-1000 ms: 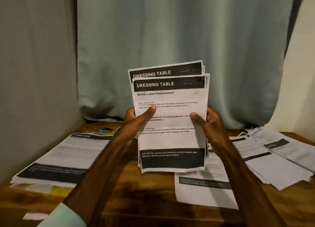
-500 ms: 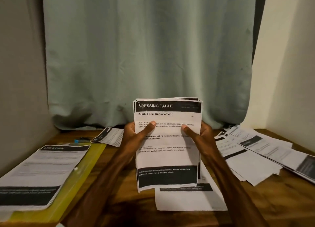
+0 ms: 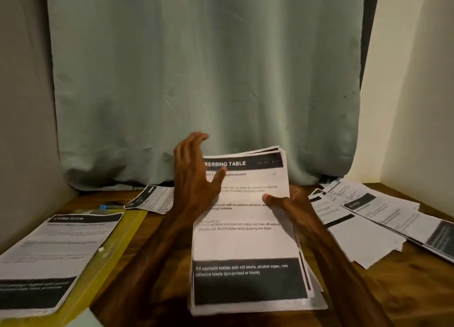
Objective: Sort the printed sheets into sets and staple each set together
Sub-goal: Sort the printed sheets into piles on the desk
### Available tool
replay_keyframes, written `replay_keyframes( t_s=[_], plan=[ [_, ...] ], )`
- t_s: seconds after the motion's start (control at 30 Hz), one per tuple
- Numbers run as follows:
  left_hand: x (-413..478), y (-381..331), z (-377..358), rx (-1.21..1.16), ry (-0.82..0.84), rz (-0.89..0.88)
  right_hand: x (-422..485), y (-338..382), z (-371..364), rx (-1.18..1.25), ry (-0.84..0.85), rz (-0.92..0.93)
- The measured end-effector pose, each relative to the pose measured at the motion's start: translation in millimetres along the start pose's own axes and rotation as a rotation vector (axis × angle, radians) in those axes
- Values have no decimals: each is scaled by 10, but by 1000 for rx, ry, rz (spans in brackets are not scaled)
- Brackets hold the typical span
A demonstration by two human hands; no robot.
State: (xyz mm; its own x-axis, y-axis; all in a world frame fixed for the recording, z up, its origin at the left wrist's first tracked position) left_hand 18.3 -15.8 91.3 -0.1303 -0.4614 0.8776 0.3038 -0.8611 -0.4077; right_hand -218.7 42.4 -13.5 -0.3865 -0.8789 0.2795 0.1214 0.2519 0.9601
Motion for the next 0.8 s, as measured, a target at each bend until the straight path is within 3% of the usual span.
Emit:
replay_keyframes(
  t_s=[0.03, 0.13, 0.2, 0.37, 0.6, 0.8],
  plan=[
    [47, -74, -147, 20, 103, -60, -12, -103, -24, -17, 26, -27],
    [147, -113, -651, -52, 459, -26, -43, -344, -70, -31, 57, -83],
    [212, -124, -824, -128, 566, 9, -83, -420, -129, 25, 87, -127],
    [243, 39, -1002, -238, 537, 28, -73, -479, -171, 92, 130, -157],
    [-146, 392, -1391, -62, 657, -77, -76, -1015, -225, 40, 155, -342],
    [-332, 704, -1314, -69, 480, -13, 8, -1188, -139, 47, 90, -397]
  ],
)
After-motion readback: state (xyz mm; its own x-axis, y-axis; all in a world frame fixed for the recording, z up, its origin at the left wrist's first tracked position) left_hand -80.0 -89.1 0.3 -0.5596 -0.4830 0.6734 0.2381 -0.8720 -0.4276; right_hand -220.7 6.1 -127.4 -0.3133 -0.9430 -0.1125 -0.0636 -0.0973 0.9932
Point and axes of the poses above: each hand's wrist, its own x-axis towards the middle knuckle, its own z-axis out of the back of the hand, y = z × x, the point moved 10 cm from there along x, towards the middle knuckle, and after that the axes turned 8 degrees about -x, right-handed, at the moved point
